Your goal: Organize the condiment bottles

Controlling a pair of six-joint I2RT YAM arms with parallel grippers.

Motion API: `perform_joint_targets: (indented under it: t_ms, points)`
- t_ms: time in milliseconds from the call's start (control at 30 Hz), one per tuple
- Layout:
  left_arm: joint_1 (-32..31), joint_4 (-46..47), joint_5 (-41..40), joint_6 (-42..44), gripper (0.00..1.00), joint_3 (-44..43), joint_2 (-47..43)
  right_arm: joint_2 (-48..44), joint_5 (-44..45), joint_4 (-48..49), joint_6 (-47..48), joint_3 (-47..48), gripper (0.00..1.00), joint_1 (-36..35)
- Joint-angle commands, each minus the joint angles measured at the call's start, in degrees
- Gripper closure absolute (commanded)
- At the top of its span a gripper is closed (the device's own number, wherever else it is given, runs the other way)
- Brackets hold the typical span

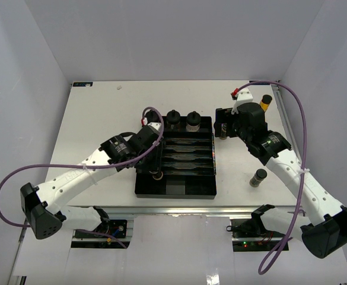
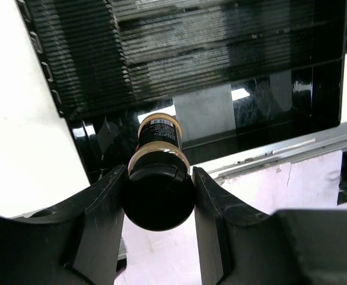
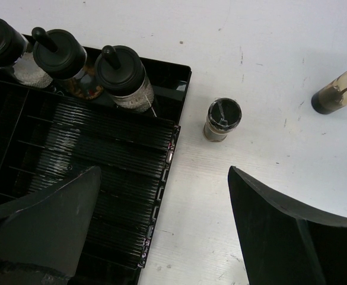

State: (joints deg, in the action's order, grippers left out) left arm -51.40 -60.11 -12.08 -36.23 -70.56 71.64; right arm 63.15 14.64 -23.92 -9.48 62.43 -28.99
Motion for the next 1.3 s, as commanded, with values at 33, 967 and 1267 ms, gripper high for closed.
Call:
perform_joint_targets:
  t_ms: [33, 967, 1267]
  points:
    - [-6.2, -0.9, -6.5, -6.7, 1.0, 0.5, 1.5, -1.8, 1.2, 0.8, 0.1, -0.3, 0.06, 0.0]
    - [-8.6, 4.8, -13.9, -13.1, 0.58, 10.3, 5.9, -0.8, 4.3, 2.8, 0.9, -2.7, 0.05, 0.2]
    - [-8.5, 5.1, -13.6, -12.7, 0.15, 9.9, 4.7, 3.8, 7.4, 5.6, 0.3, -4.8, 0.04, 1.9]
